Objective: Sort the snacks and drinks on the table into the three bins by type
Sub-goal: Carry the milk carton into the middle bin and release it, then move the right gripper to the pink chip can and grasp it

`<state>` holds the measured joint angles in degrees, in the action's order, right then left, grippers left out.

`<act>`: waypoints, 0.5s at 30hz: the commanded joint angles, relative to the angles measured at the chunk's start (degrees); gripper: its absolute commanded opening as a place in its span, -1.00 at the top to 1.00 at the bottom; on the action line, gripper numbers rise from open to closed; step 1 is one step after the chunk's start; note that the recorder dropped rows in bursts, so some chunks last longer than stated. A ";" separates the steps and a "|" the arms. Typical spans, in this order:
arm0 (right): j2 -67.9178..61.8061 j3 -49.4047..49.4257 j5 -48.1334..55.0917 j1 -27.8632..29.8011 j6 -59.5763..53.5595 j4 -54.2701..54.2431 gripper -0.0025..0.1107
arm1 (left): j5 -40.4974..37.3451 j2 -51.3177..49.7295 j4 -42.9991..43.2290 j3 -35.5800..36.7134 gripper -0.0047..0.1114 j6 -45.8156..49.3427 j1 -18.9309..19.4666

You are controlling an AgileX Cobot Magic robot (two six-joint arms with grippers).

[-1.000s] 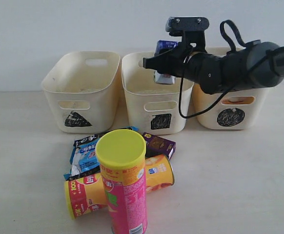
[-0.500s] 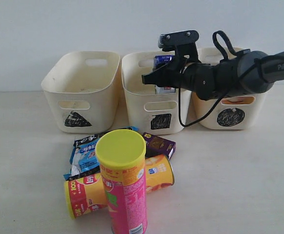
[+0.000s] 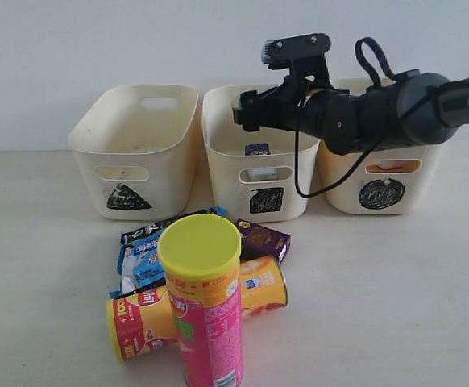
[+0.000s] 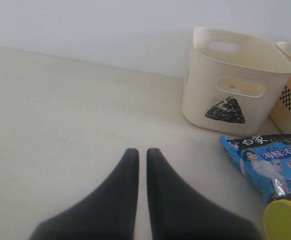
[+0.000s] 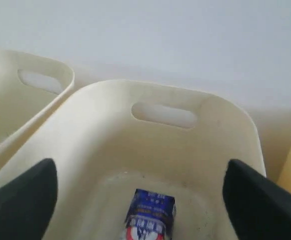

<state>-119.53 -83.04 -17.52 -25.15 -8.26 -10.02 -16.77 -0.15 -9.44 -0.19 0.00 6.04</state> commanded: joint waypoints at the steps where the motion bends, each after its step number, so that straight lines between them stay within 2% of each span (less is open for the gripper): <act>1: 3.58 -0.46 0.47 0.03 -1.47 -0.20 0.14 | 0.23 0.15 -0.45 0.19 0.83 0.00 0.07; 2: 4.04 -0.46 1.63 0.03 -1.47 -0.20 0.29 | 0.23 0.15 -0.45 0.19 0.83 0.00 0.07; 5: 5.99 -0.46 6.55 0.03 -1.73 -0.20 0.92 | 0.23 0.15 -0.45 0.19 0.83 0.00 0.07; 15: 13.74 -0.46 33.88 0.03 -4.32 -0.39 0.96 | 0.23 0.15 -0.45 0.19 0.83 0.00 0.07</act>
<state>-108.36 -83.30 8.18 -25.15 -11.09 -10.76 -16.77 -0.15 -9.44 -0.19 0.00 6.04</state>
